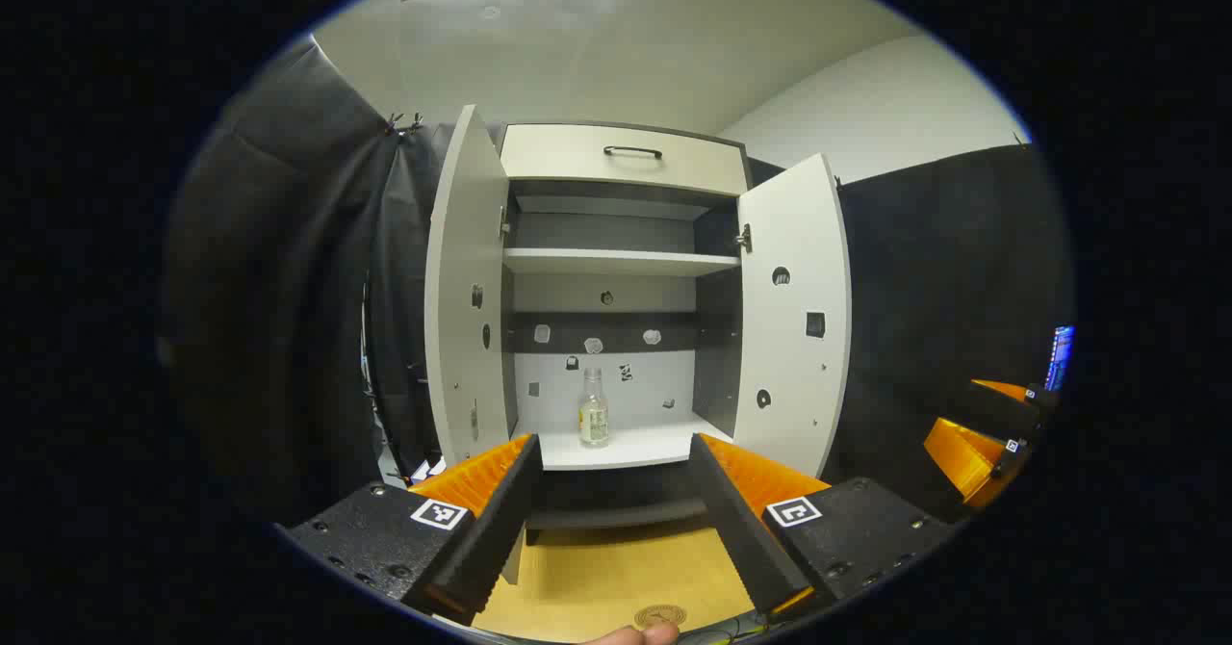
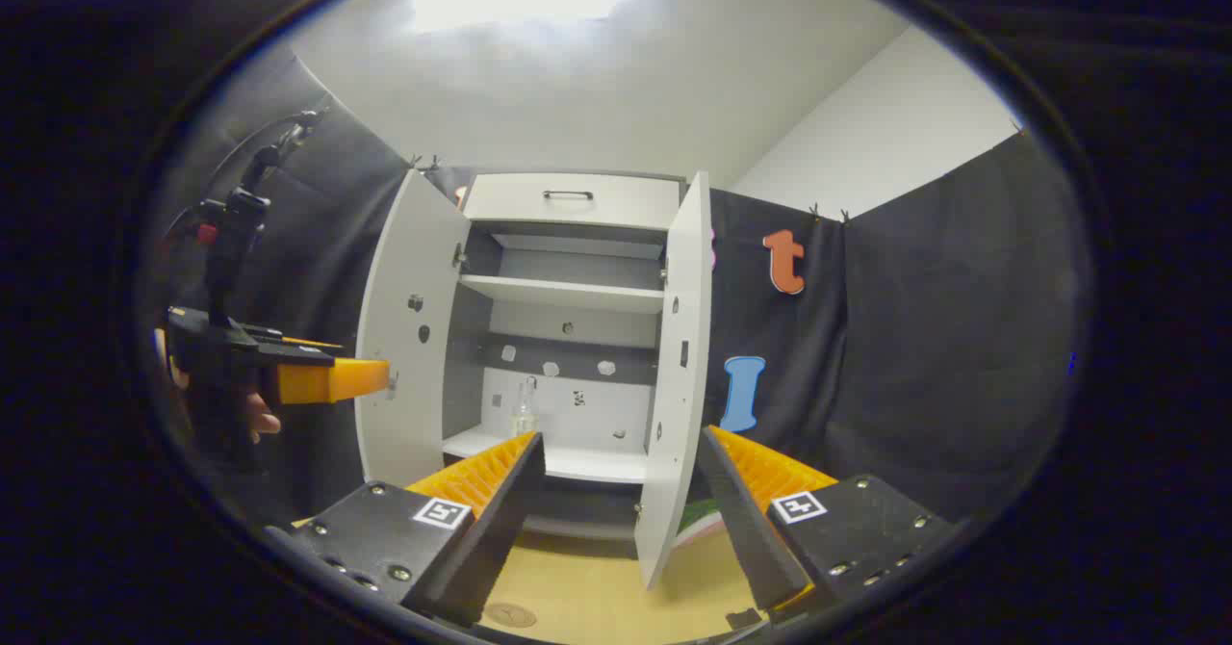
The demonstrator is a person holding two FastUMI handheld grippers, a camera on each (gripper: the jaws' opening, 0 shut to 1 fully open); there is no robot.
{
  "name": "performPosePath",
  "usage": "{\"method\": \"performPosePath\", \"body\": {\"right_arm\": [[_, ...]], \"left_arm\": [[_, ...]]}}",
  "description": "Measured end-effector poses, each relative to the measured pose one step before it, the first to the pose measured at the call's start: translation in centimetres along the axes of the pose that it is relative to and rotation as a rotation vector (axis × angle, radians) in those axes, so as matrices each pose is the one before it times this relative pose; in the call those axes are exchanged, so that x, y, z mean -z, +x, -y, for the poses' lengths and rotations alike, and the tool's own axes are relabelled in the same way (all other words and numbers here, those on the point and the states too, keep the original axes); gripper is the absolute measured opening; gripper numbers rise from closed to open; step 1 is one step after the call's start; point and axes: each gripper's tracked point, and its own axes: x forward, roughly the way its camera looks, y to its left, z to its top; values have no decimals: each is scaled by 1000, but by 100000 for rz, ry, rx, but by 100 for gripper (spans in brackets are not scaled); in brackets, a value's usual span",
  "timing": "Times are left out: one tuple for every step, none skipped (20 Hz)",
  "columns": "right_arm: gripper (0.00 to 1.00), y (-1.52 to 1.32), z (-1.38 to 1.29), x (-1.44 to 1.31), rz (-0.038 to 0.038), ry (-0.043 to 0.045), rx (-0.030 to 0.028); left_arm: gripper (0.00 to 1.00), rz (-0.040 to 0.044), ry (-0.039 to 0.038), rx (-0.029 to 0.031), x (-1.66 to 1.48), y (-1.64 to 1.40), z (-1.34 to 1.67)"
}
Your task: Grasp the bottle in the cabinet with the left hand and place it on the coaster, then close the right door with the right hand and the left door with the left hand.
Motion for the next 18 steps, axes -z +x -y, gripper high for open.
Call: {"method": "performPosePath", "body": {"right_arm": [[98,-94,158,-31,47,275,186],[94,-38,350,209,-956,823,825],[98,73,494,125,-965,1119,1039],[98,76,297,61,-616,1018,376],[98,170,297,-89,-118,476,262],[98,14,322,-44,-239,-160,343],[94,-120,235,54,81,-535,105],[94,-117,53,74,-187,-525,-748],[94,-186,123,116,-235,-307,-248],[94,-120,146,96,-481,-75,-177],[98,-124,142,228,-519,171,-133],[95,-195,82,161,-433,431,-340],[95,-94,88,321,-140,248,-464],[95,-158,87,44,-21,209,-217],[95,-19,60,-136,467,-98,-204],[98,-141,-26,-27,-102,41,-557],[98,-291,32,25,-312,-94,-294],[98,-198,123,-93,1,-282,-94]], "left_arm": [[97,-296,25,-331,-29,-96,49],[97,-724,72,-95,67,-122,108],[97,-405,102,-89,130,-146,70],[97,-10,105,-441,-90,-107,-26],[98,177,295,-571,-86,-160,-131],[98,336,351,-768,-78,23,-101],[97,102,397,-608,-83,-59,-48],[97,65,630,-486,24,-108,11],[97,189,568,-512,-4,-139,23],[97,155,477,-737,57,-47,-1],[97,-520,361,-715,243,-122,-33],[97,-659,2,-440,269,-115,84],[97,-615,-297,77,182,-124,167],[97,-304,-397,14,179,-119,120],[97,270,-208,-281,-7,-85,53],[97,98,68,-668,53,-77,-88],[97,-220,97,-710,30,-108,-60],[97,-12,-493,-736,89,-38,25]]}}
